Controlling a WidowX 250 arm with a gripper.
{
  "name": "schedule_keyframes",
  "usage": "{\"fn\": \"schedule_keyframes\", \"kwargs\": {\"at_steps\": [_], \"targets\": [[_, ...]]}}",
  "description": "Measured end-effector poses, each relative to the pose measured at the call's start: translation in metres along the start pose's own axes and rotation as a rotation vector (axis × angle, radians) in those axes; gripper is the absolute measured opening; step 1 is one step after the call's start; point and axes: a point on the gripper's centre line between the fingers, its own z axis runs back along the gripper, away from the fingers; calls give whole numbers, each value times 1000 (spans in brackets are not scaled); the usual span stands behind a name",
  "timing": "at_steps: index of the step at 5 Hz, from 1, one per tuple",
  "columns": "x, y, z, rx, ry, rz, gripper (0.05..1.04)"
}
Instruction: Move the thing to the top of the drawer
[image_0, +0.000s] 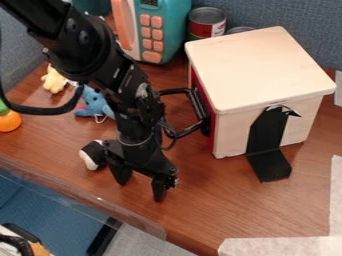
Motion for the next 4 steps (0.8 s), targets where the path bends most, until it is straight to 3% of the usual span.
{"fn": "schedule_keyframes", "kwargs": {"at_steps": [1,2,3,4], "targets": [[-1,-1,0,-8,7,-2,1001],[7,21,29,-62,-23,16,1001],[14,39,61,-108,-94,-6,1001],[21,57,74,-117,-128,-34,1001]]}}
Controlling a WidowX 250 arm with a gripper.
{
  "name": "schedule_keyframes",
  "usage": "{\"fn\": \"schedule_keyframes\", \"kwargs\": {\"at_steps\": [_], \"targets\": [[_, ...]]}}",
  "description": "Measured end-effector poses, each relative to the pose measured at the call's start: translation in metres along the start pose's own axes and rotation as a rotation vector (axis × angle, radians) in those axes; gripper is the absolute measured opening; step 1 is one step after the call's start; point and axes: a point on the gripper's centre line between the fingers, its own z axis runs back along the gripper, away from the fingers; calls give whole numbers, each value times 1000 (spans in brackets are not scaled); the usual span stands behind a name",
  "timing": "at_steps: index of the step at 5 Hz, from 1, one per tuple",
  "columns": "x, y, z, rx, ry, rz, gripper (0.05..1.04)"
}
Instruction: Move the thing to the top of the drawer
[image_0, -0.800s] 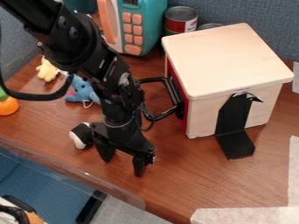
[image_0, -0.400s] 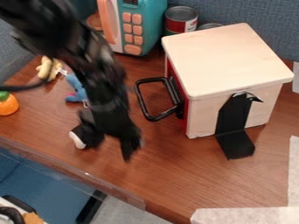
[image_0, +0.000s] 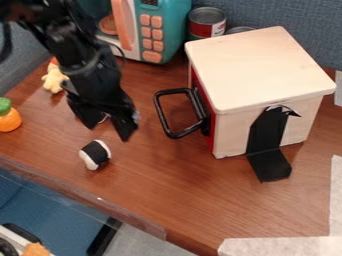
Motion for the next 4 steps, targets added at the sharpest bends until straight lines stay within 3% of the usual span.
{"fn": "schedule_keyframes", "kwargs": {"at_steps": [2,4], "targets": [[-1,24,-40,126,122,-52,1001],[-9,33,-62,201,195,-72,945]]}}
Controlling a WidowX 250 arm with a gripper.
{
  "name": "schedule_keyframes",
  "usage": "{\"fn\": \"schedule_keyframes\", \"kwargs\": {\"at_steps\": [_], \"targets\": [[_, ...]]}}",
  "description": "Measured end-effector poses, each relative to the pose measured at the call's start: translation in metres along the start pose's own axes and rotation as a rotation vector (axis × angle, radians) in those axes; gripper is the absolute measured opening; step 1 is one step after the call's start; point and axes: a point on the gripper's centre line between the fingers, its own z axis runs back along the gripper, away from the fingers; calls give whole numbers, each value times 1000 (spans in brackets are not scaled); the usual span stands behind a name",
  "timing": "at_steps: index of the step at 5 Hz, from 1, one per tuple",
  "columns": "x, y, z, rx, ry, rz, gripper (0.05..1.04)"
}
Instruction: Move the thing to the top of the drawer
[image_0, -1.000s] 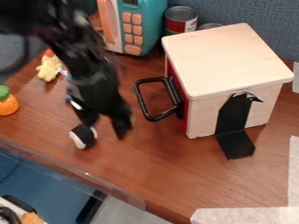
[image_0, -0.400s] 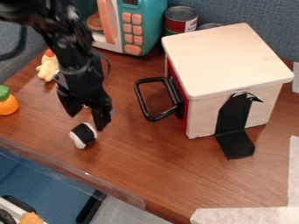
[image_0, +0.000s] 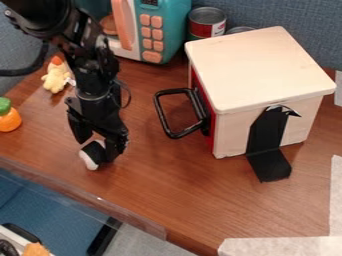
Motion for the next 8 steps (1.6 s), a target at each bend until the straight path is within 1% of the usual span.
{"fn": "schedule_keyframes", "kwargs": {"at_steps": [1,2,3,4,5,6,7,8], "targets": [[-4,0,-1,4,12,5,662],[-5,-2,0,-11,12,6,478],[0,4,18,-40,10,62,434],[19,1,60,-81,-47,146,433],[47,-25,108,-143,-89,165,433],[79,-47,145,-201,-139,160,433],[114,-79,151,-223,-126,126,433],[143,-106,142,-197,-104,118,433]]}}
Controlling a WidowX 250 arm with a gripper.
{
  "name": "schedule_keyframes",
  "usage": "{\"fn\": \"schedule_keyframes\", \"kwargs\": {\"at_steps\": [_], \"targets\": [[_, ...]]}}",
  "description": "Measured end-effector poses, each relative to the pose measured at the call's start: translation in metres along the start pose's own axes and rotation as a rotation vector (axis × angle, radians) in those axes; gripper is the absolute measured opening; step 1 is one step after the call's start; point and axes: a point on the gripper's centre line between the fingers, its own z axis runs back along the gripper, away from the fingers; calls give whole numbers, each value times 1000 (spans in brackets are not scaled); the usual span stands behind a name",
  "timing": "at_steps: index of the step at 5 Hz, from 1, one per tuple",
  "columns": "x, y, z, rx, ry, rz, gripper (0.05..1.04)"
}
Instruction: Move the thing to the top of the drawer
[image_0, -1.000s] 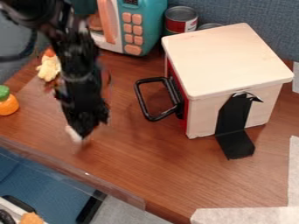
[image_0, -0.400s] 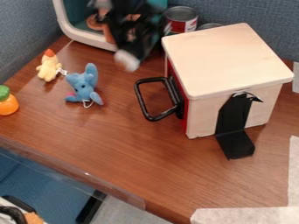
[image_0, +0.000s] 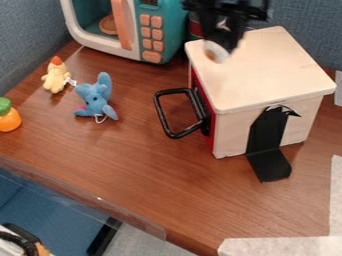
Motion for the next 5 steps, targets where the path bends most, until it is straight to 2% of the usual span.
{"fn": "schedule_keyframes", "kwargs": {"at_steps": [1,2,3,4,5], "targets": [[18,-17,-28,30,61,-13,433],[25,-21,-32,57,75,-26,504],[17,-21,-39,55,103,-24,821],[10,-23,-7,13,52,-16,1012],[0,-17,27,-31,-4,-7,1009]]}}
